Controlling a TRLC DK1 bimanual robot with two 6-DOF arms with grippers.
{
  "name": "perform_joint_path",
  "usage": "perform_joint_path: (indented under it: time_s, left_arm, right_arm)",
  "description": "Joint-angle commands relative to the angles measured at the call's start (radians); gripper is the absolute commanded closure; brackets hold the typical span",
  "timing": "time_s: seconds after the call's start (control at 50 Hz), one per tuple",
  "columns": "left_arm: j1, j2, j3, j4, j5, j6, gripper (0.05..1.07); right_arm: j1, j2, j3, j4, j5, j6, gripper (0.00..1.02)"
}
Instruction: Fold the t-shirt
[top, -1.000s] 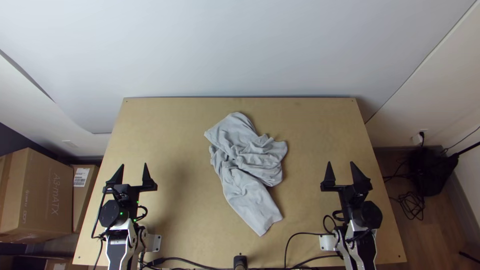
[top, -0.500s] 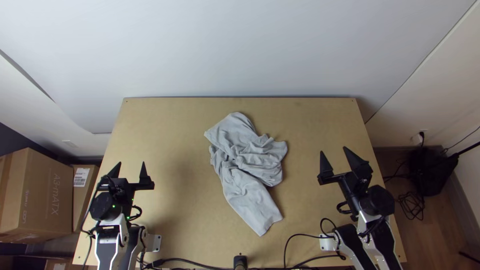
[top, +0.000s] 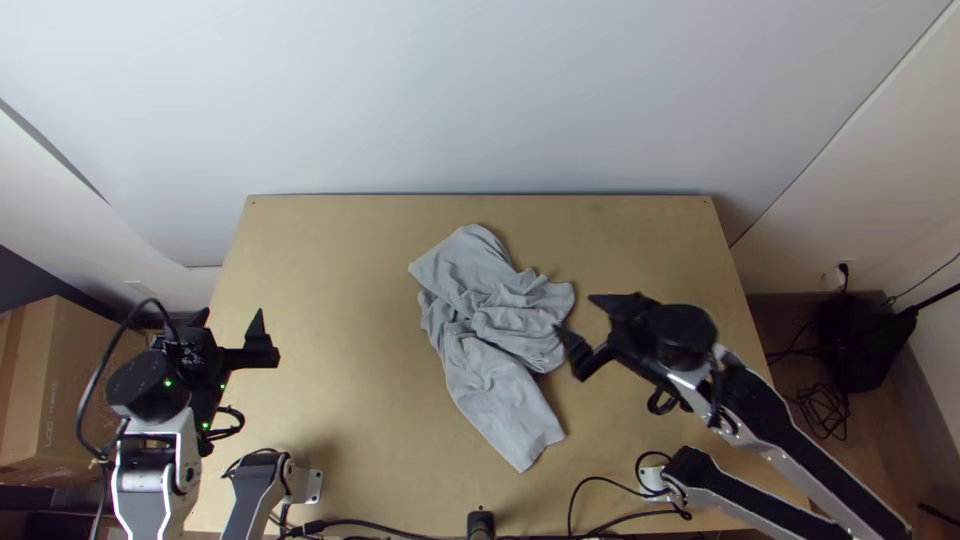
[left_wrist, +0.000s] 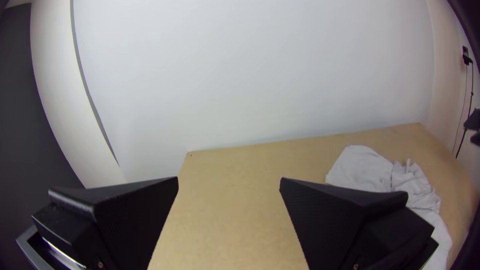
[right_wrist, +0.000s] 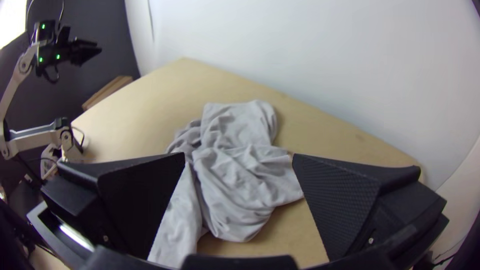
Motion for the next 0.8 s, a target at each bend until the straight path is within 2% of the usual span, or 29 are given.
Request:
perform_joint_path:
  time_s: [0.0, 0.36, 0.5, 0.56, 0.68, 0.78]
  left_arm:
    - [0.006, 0.06, 0.105, -0.089, -0.001, -0.039, 0.1]
    - [0.004, 0.051, 0.242, -0.336, -0.001, -0.091, 0.1]
    - [0.004, 0.014, 0.256, -0.398, -0.001, -0.096, 0.1]
    - [0.007, 0.01, 0.26, -0.423, 0.0, -0.103, 0.1]
    - [0.007, 0.007, 0.262, -0.461, 0.003, -0.109, 0.1]
    - [0.015, 0.007, 0.266, -0.474, 0.005, -0.116, 0.1]
  right_arm:
    - [0.088, 0.12, 0.082, -0.068, 0.002, 0.035, 0.03]
    - [0.303, 0.486, 0.269, -0.11, -0.005, 0.279, 0.03]
    - [0.318, 0.627, 0.323, -0.111, -0.02, 0.368, 0.03]
    - [0.318, 0.666, 0.349, -0.13, -0.046, 0.405, 0.03]
    - [0.318, 0.695, 0.362, -0.137, -0.051, 0.422, 0.03]
    - [0.317, 0.732, 0.369, -0.176, -0.051, 0.461, 0.03]
